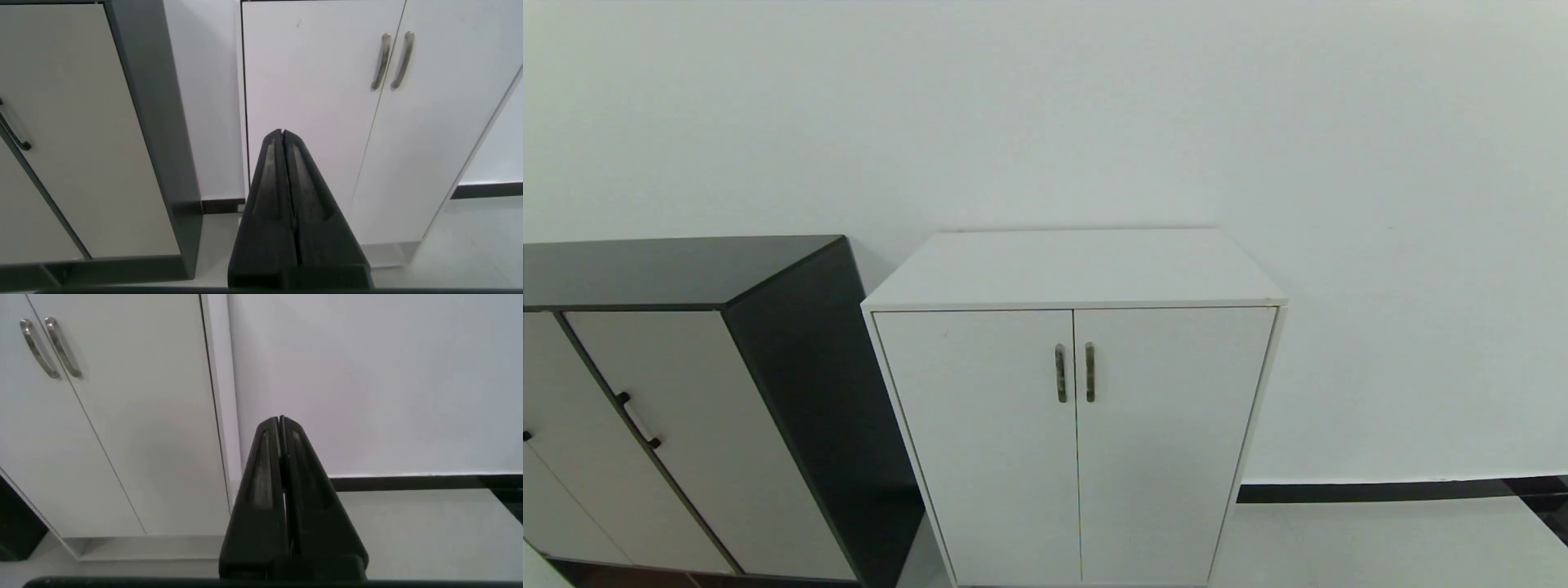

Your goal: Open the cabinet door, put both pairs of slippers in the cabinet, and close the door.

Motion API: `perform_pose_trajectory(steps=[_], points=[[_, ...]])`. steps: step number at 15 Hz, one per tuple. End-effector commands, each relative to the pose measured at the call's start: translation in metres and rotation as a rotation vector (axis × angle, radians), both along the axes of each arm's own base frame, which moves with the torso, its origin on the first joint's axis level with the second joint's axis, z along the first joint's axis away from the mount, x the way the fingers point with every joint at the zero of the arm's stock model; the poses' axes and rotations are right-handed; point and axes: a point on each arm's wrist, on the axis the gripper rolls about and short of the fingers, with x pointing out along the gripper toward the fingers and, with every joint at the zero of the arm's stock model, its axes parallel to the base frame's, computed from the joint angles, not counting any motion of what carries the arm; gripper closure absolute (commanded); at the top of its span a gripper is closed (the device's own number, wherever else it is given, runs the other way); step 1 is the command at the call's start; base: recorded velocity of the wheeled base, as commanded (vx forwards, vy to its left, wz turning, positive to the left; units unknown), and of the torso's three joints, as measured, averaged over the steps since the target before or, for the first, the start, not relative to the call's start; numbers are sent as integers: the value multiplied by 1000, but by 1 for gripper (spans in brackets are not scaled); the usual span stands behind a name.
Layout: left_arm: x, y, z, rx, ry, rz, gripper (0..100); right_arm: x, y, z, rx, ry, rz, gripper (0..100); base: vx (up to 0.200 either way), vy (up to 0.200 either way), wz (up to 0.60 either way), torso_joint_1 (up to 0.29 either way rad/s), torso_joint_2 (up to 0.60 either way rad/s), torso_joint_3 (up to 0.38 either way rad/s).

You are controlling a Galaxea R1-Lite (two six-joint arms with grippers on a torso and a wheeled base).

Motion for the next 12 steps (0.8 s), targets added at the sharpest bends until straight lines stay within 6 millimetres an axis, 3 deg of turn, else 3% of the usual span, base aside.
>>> perform_pose_trajectory(steps=[1,12], points=[[0,0,0,0,0,0,100,0,0,0,7,4,17,100,0,0,0,0,0,0],[0,0,0,1,-2,-3,100,0,0,0,5,1,15,100,0,0,0,0,0,0]])
